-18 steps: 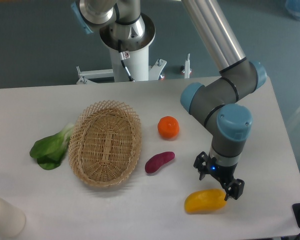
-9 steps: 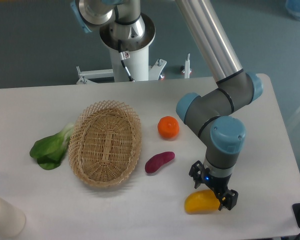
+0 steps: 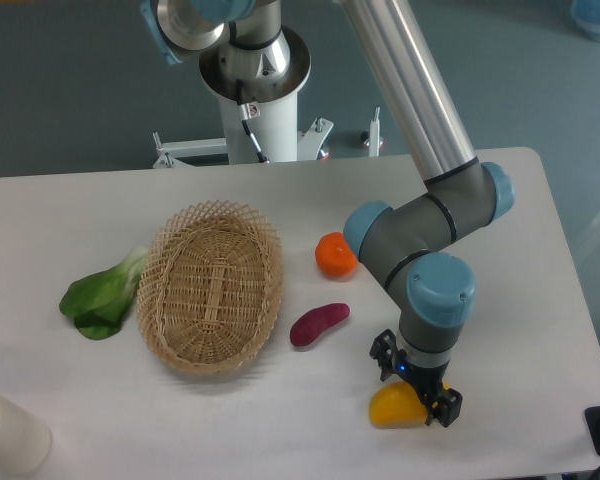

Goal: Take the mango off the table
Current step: 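Lower the gripper around the mango and close on it, then lift the grasped mango up off the table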

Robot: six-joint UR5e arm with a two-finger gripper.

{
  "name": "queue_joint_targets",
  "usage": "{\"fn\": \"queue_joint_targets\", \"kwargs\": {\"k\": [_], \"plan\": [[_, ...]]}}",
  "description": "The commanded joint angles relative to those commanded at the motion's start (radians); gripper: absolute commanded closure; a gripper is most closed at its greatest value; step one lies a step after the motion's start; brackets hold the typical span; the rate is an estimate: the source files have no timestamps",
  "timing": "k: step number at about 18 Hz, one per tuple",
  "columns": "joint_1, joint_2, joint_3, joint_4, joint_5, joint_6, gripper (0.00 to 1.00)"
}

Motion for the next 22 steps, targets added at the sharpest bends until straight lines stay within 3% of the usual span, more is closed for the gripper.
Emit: {"fn": "queue_joint_targets", "kwargs": {"k": [6,13,22], "plan": [[-0.014,-0.008,0.005,0.0,0.06,-0.005,0.01],[-0.015,0.0,0.003,-0.002,0.062,-0.014,0.3],[-0.017,0.029,0.002,-0.008,0.063,-0.014,0.34]]}}
